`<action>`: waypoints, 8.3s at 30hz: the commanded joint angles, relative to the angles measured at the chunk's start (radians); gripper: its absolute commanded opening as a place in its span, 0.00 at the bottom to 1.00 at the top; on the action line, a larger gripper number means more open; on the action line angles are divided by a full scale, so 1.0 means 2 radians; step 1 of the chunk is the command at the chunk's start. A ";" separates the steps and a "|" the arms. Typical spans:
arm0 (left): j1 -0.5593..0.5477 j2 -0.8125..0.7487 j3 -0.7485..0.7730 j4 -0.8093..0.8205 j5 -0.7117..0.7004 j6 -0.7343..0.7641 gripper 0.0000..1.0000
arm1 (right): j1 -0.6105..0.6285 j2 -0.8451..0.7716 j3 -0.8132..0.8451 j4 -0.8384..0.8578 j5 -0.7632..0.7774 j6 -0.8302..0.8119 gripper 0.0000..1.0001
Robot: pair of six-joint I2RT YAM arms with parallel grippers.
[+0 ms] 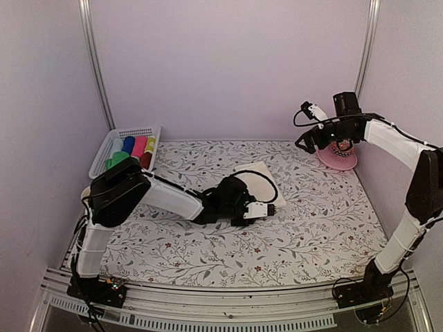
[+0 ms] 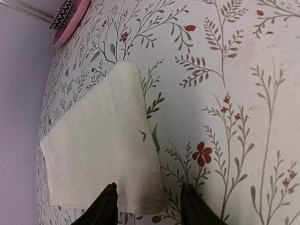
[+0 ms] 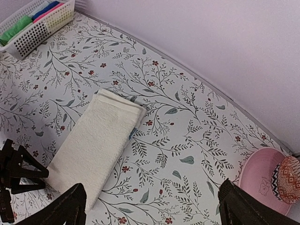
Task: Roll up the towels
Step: Pick up the towel from the center of the board, then roll the towel at the center of the board.
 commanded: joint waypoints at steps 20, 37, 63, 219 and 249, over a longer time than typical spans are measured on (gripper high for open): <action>0.030 -0.037 -0.041 -0.041 0.116 -0.113 0.00 | 0.006 -0.115 -0.211 0.041 -0.247 -0.376 0.96; 0.088 -0.082 -0.076 -0.068 0.282 -0.259 0.00 | 0.134 -0.036 -0.328 0.154 -0.167 -0.477 0.89; 0.100 -0.057 -0.097 -0.035 0.303 -0.308 0.00 | 0.171 0.091 -0.209 0.035 -0.112 -0.374 0.36; 0.079 -0.011 -0.030 -0.081 0.201 -0.264 0.29 | 0.205 0.063 -0.286 0.188 -0.008 -0.402 0.53; 0.090 -0.013 -0.030 -0.085 0.225 -0.271 0.30 | 0.205 0.029 -0.296 0.194 0.001 -0.404 0.56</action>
